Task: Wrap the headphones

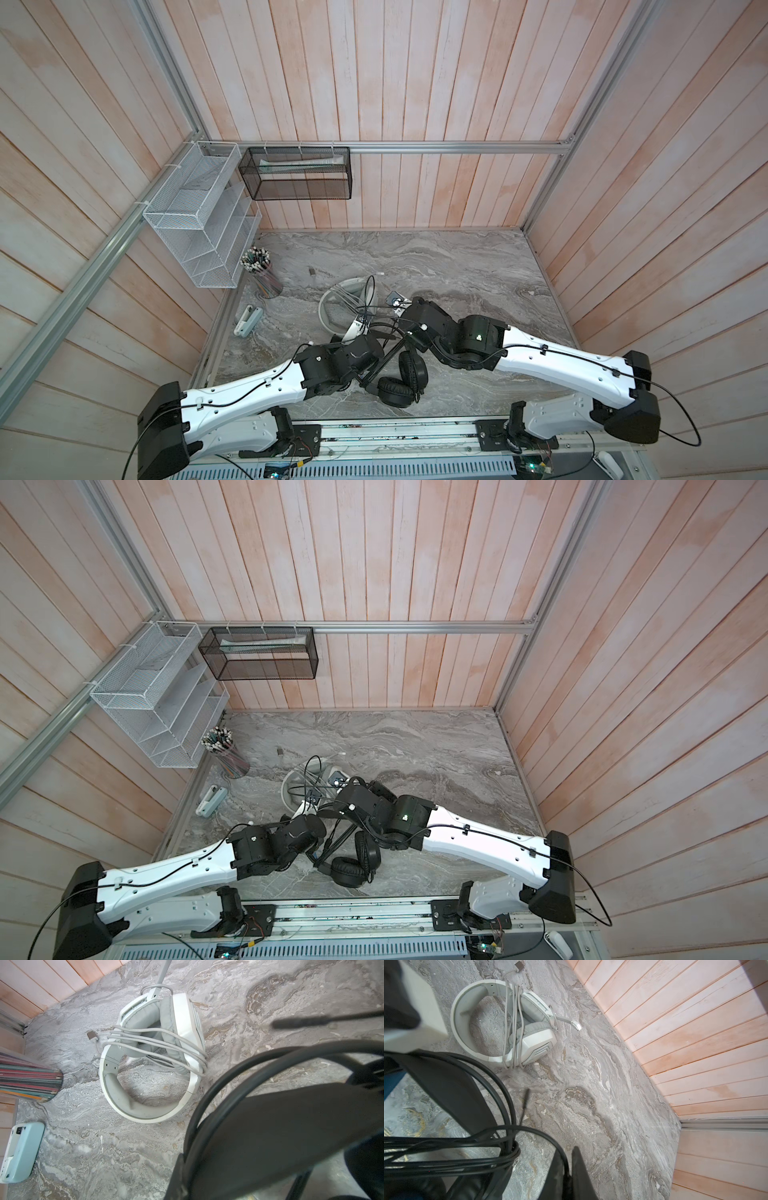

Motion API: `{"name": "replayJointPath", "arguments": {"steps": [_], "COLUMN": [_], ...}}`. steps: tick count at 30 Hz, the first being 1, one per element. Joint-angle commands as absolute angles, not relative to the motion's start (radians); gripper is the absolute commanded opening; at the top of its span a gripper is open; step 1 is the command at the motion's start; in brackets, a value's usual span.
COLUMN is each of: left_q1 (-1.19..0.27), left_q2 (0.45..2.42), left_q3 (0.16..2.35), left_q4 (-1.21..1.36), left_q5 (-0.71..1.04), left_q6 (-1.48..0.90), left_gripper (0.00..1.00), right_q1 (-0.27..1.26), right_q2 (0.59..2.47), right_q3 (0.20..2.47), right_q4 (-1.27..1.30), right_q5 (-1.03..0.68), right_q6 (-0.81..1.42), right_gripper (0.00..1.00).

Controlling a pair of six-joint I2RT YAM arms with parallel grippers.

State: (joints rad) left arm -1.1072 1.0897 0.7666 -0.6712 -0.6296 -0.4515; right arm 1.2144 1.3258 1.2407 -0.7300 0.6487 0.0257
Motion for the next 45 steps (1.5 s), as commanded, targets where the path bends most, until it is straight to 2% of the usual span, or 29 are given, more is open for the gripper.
{"name": "replayJointPath", "arguments": {"steps": [1, 3, 27, 35, 39, 41, 45], "left_q1": [-1.111, -1.111, -1.111, -1.109, -1.109, -1.109, -1.109], "left_q2": [1.048, 1.036, 1.017, 1.012, 1.015, 1.015, 1.021], "left_q3": [0.798, 0.805, 0.88, 0.889, 0.9, 0.907, 0.93], "left_q4": [-0.679, -0.689, -0.752, -0.767, -0.773, -0.777, -0.796], "left_q5": [-0.638, -0.64, -0.678, -0.687, -0.688, -0.688, -0.687], "left_q6": [-0.462, -0.463, -0.491, -0.501, -0.505, -0.508, -0.517], "left_gripper": [0.0, 0.0, 0.0, 0.0, 0.0, 0.0, 0.0], "right_q1": [1.196, 1.185, 1.102, 1.097, 1.092, 1.089, 1.079], "right_q2": [1.295, 1.29, 1.285, 1.248, 1.224, 1.212, 1.181], "right_q3": [1.189, 1.162, 1.003, 1.004, 1.008, 1.009, 1.025], "right_q4": [-0.691, -0.663, -0.557, -0.552, -0.556, -0.558, -0.572], "right_q5": [0.629, 0.601, 0.467, 0.45, 0.45, 0.455, 0.479], "right_q6": [0.05, 0.061, 0.147, 0.163, 0.167, 0.17, 0.181], "right_gripper": [0.02, 0.0, 0.01, 0.27, 0.36, 0.44, 0.51]}}
